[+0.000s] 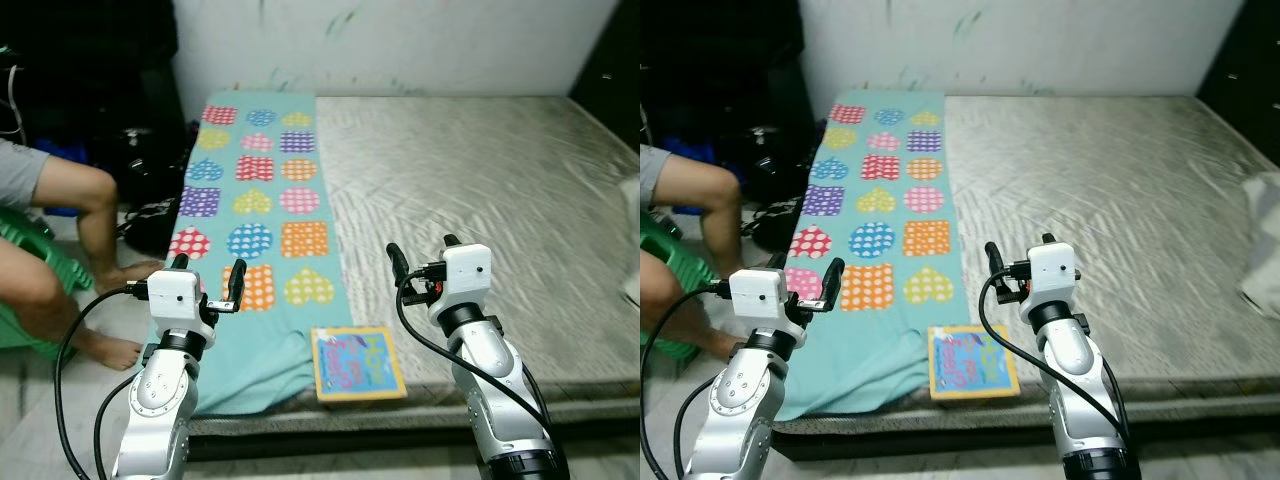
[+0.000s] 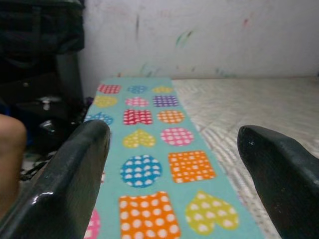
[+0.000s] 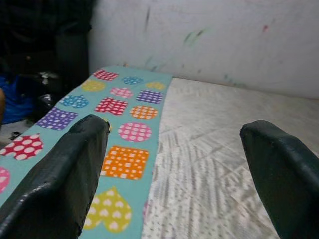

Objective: Clean up the room

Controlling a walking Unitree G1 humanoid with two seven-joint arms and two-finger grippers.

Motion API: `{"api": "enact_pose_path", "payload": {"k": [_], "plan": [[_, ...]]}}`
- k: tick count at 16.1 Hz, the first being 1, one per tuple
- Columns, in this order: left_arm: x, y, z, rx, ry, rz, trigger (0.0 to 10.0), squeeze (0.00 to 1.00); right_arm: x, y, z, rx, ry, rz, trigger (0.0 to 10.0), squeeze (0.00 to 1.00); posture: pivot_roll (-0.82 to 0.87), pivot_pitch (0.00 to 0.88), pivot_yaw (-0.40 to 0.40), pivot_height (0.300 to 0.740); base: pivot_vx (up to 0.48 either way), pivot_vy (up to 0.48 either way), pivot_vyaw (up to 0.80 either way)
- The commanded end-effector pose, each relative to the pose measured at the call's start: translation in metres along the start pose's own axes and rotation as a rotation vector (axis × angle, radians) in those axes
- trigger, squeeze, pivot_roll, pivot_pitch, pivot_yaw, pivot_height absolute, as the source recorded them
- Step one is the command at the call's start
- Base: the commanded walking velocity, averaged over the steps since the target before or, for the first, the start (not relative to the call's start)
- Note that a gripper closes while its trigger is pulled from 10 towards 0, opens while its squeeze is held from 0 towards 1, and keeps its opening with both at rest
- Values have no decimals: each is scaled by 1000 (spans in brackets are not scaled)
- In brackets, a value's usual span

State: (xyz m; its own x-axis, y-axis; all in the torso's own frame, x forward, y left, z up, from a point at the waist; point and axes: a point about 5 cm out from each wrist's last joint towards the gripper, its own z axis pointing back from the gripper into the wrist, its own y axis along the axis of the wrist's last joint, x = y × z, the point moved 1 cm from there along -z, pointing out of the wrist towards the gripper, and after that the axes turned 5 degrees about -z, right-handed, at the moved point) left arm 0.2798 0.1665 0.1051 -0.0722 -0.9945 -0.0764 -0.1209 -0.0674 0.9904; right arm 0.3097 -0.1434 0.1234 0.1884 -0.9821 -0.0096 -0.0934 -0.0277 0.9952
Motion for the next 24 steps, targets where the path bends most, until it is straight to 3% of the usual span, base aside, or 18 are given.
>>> {"api": "enact_pose_path", "payload": {"k": [1, 10, 13, 19, 24], "plan": [[0, 2, -1, 8, -5, -5, 10000, 0, 0, 3, 0, 14, 7, 12, 10000, 0, -97, 23, -12, 740, 285, 0, 0], [-1, -1, -2, -12, 23, -26, 10000, 0, 2, 2, 0, 14, 13, 26, 10000, 0, -95, 18, -9, 740, 90, 0, 0], [1, 0, -3, -10, 17, -26, 10000, 0, 1, 2, -1, 16, 21, 30, 10000, 0, -97, 12, -12, 740, 0, 0, 594], [3, -1, -4, -10, 5, -17, 10000, 0, 6, 3, -4, 16, 16, 38, 10000, 0, -97, 5, -16, 740, 0, -271, 73], [4, 0, -4, -6, 18, -8, 10000, 0, -1, 1, -4, 15, 30, 26, 10000, 0, -90, 0, -24, 740, 0, -334, 0]]}}
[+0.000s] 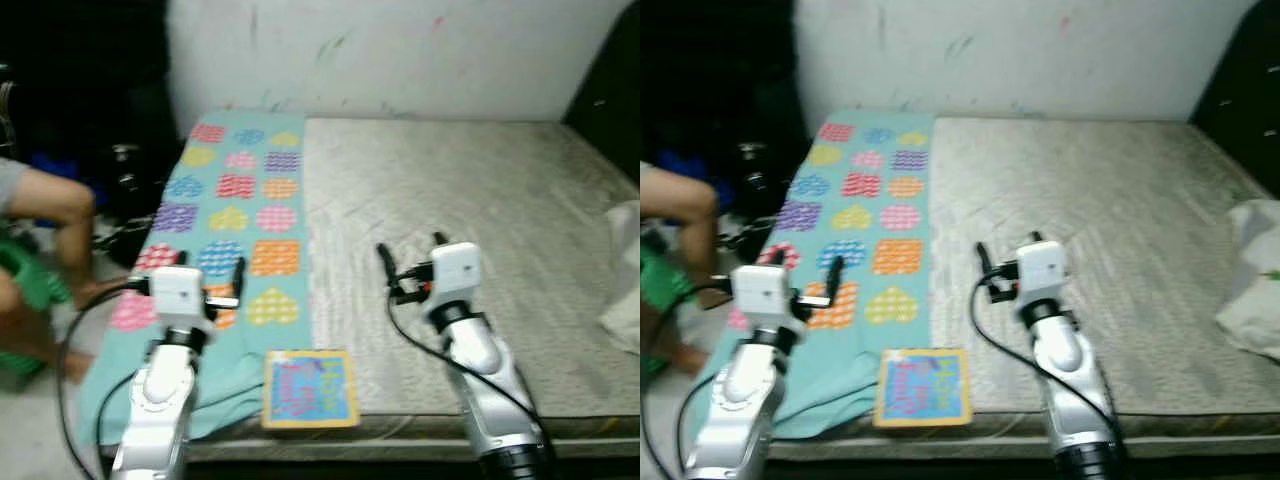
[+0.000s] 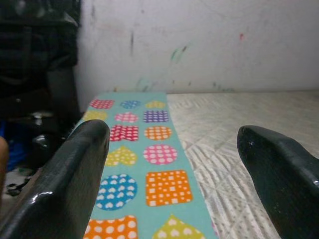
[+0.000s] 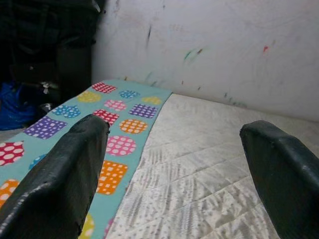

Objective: Clean up the room

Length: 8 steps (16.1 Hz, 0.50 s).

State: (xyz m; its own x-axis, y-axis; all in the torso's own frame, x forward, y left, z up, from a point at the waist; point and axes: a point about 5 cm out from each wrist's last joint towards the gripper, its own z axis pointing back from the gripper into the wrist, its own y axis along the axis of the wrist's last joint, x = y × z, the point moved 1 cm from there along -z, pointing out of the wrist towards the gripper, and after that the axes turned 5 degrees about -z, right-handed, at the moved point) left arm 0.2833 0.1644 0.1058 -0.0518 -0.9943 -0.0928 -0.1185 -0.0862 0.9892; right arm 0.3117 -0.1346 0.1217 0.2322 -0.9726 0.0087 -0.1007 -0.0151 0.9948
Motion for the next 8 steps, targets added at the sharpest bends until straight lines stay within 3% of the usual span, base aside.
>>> {"api": "enact_pose_path", "payload": {"k": [1, 8], "plan": [[2, -1, 0, -3, 0, 11, 10000, 0, 7, 3, 0, 10, -17, 13, 10000, 0, -90, 0, -24, 740, 0, -480, 0], [4, -1, 0, -1, 5, 19, 10000, 0, 9, 4, -3, 12, -15, 10, 10000, 0, -92, 0, -38, 740, 0, -480, 0]]}}
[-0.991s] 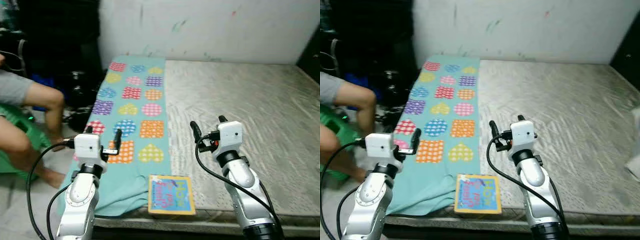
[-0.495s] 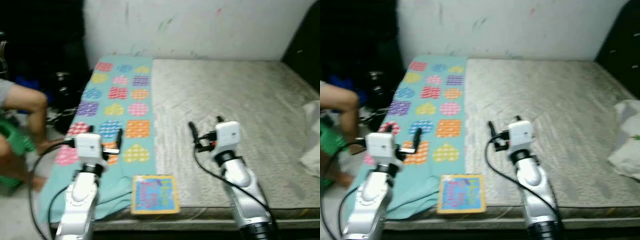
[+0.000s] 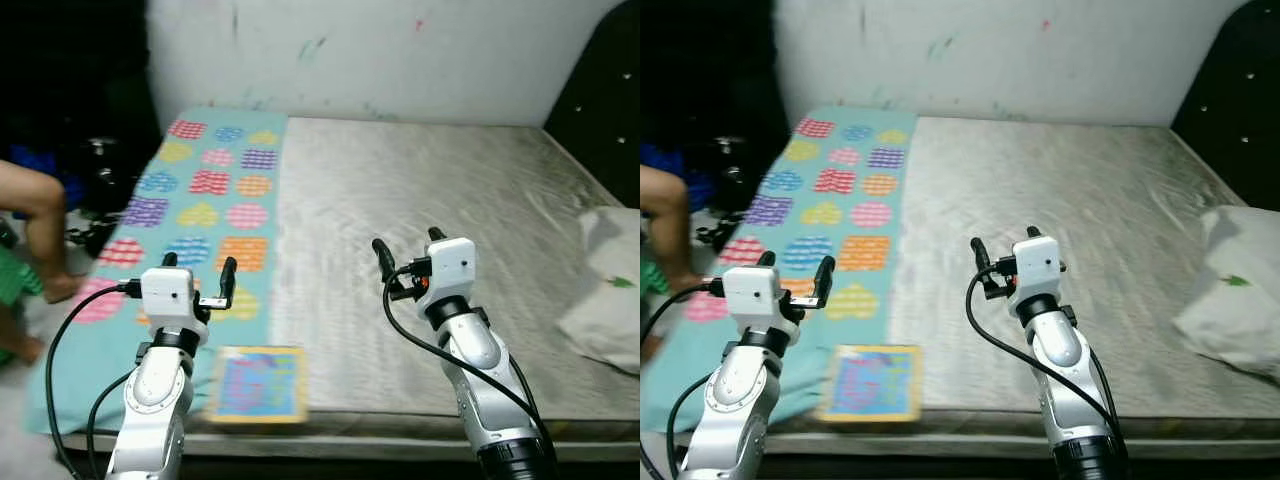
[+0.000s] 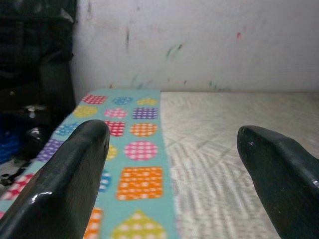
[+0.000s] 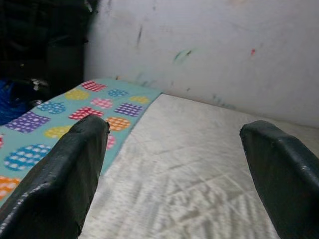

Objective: Clean up the room

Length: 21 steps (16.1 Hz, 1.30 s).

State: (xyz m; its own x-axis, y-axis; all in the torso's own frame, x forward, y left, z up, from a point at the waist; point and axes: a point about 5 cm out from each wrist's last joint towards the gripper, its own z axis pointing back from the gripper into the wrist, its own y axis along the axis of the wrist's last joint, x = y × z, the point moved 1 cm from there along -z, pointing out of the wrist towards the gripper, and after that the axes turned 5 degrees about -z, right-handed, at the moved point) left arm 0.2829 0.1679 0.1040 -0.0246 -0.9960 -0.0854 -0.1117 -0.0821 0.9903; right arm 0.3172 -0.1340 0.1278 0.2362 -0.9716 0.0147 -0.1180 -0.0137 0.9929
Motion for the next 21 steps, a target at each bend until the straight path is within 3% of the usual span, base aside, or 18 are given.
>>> {"api": "enact_pose_path", "payload": {"k": [1, 11, 21], "plan": [[8, 1, -1, 6, -23, 16, 10000, 0, 9, -1, 3, -6, -20, 5, 10000, 0, -93, 0, -39, 740, 0, -480, 0], [9, 1, -2, 7, -18, 24, 10000, 0, 10, -1, 1, -10, -20, 3, 10000, 0, -96, 1, -41, 740, 0, -463, 0], [13, 5, -1, 34, -60, 54, 10000, 0, 9, -1, 2, -9, -19, 5, 10000, 0, -99, 3, -40, 740, 0, 0, 0]]}}
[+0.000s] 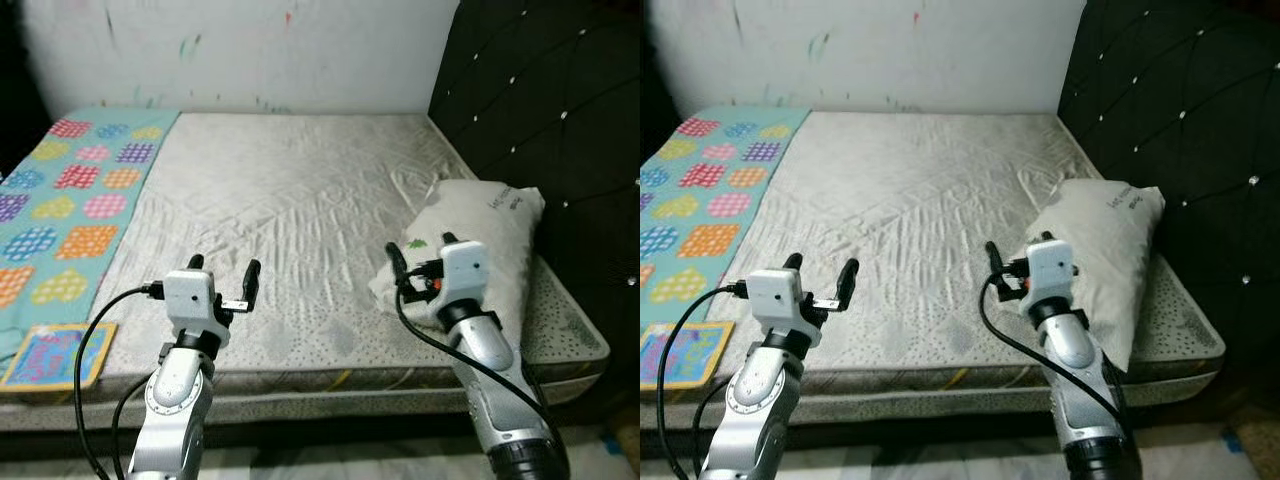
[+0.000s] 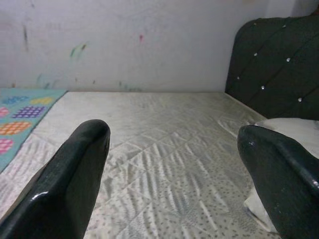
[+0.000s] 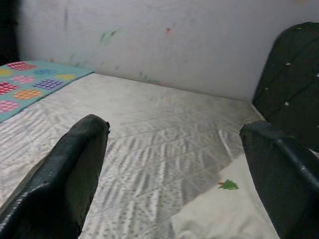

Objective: Clean up the room

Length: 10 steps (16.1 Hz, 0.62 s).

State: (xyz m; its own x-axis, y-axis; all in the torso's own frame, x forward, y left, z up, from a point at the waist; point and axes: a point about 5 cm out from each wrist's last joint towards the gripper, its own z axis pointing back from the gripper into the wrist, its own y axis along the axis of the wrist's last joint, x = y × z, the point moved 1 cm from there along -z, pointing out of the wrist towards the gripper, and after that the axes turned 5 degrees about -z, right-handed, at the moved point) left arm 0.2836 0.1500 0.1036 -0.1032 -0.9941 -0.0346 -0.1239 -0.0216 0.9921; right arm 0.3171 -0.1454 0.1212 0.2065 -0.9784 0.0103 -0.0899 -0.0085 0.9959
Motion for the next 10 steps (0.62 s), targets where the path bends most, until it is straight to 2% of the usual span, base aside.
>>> {"api": "enact_pose_path", "payload": {"k": [1, 10], "plan": [[-5, 4, 0, 18, 9, -5, 10000, 0, -2, 5, -2, 20, 12, 6, 10000, 0, -99, 3, -40, 740, 0, 0, 0], [-5, 3, 0, 13, 4, -4, 10000, 0, -3, 6, -2, 25, 21, 17, 10000, 0, -100, 7, -40, 740, 246, 0, 0]]}}
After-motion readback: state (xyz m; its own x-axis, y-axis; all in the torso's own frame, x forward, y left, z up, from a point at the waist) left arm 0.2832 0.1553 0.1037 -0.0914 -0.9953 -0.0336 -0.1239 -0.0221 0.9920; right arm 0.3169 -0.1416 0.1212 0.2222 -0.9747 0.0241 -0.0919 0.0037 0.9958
